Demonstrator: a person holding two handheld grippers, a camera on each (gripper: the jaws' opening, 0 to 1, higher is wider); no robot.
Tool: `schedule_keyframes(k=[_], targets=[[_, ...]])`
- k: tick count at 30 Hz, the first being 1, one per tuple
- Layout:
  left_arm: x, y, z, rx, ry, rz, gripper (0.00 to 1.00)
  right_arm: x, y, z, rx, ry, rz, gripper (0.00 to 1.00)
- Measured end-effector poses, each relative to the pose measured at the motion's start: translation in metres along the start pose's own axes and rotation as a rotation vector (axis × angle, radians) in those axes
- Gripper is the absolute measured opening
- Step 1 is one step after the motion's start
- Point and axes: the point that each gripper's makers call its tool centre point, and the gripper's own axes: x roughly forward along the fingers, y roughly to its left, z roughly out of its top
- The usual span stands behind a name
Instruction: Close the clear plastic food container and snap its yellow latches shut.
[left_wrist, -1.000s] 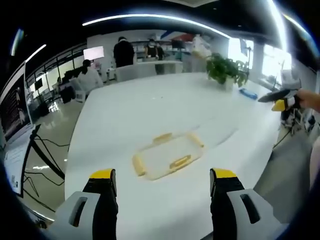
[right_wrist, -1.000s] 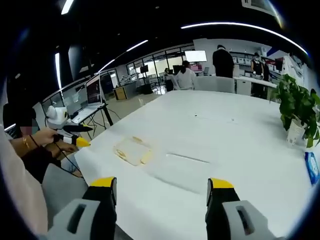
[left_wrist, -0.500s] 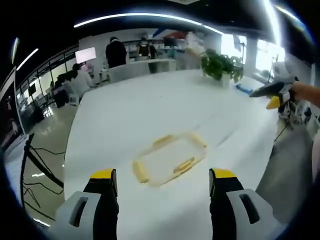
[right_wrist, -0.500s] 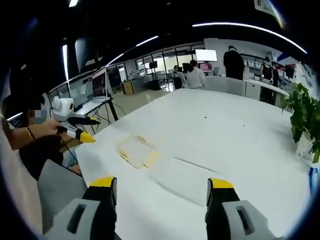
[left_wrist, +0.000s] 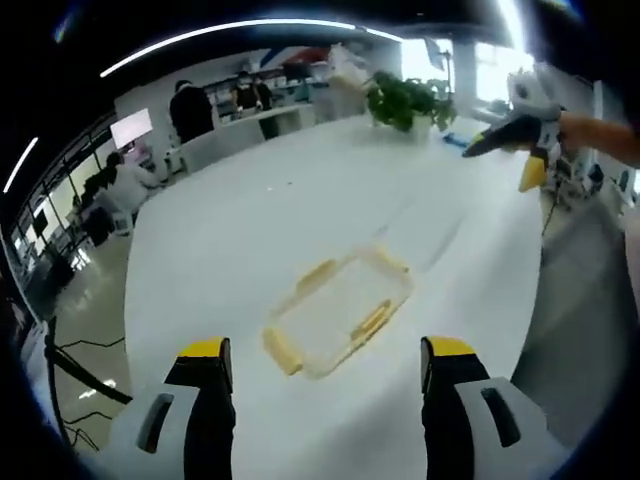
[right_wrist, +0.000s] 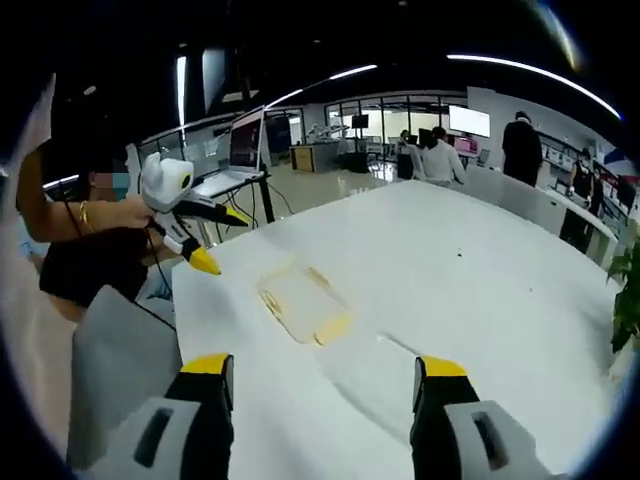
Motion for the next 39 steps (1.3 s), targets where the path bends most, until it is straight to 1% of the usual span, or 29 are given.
schedule_keyframes(k=[1,3,5,9,12,15,20,24,26,27,29,31,35,39], targets=[[0.003,0.001,-0.002,0.018,0.003,-0.008,0.75,0.003,0.001,0.001,-0.001,0.0,0.006,0.73],[0.008,0.003,-0.007,0.038,0.028,-0.019,0.75,0.009,0.004,0.001,-0.005,0.003,0.02,0.73],[0.014,0.003,-0.01,0.061,0.041,-0.037,0.75,0.014,0.007,0.001,-0.027,0.018,0.03,0.73],[0.019,0.004,-0.013,0.106,0.061,-0.064,0.75,0.024,0.013,0.001,-0.057,0.032,0.065,0.73],[0.021,0.006,-0.013,0.127,0.069,-0.07,0.75,0.029,0.013,-0.001,-0.106,0.069,0.067,0.73],[0.024,0.007,-0.011,0.142,0.069,-0.078,0.74,0.035,0.017,0.001,-0.118,0.073,0.087,0.73],[0.026,0.009,-0.01,0.167,0.076,-0.088,0.74,0.045,0.02,-0.002,-0.168,0.11,0.116,0.72],[0.028,0.011,-0.014,0.213,0.1,-0.101,0.74,0.051,0.02,0.0,-0.189,0.124,0.139,0.72],[0.03,0.011,-0.018,0.238,0.118,-0.114,0.74,0.055,0.02,0.001,-0.193,0.128,0.157,0.71],[0.03,0.01,-0.021,0.244,0.127,-0.128,0.74,0.058,0.02,0.002,-0.196,0.132,0.172,0.7],[0.033,0.01,-0.023,0.243,0.132,-0.133,0.73,0.062,0.018,0.005,-0.203,0.136,0.182,0.7],[0.034,0.011,-0.025,0.26,0.144,-0.145,0.73,0.066,0.016,0.007,-0.214,0.143,0.194,0.7],[0.036,0.012,-0.027,0.298,0.16,-0.163,0.74,0.072,0.015,0.009,-0.239,0.155,0.204,0.7],[0.04,0.015,-0.027,0.33,0.172,-0.171,0.74,0.08,0.017,0.009,-0.259,0.186,0.234,0.71]])
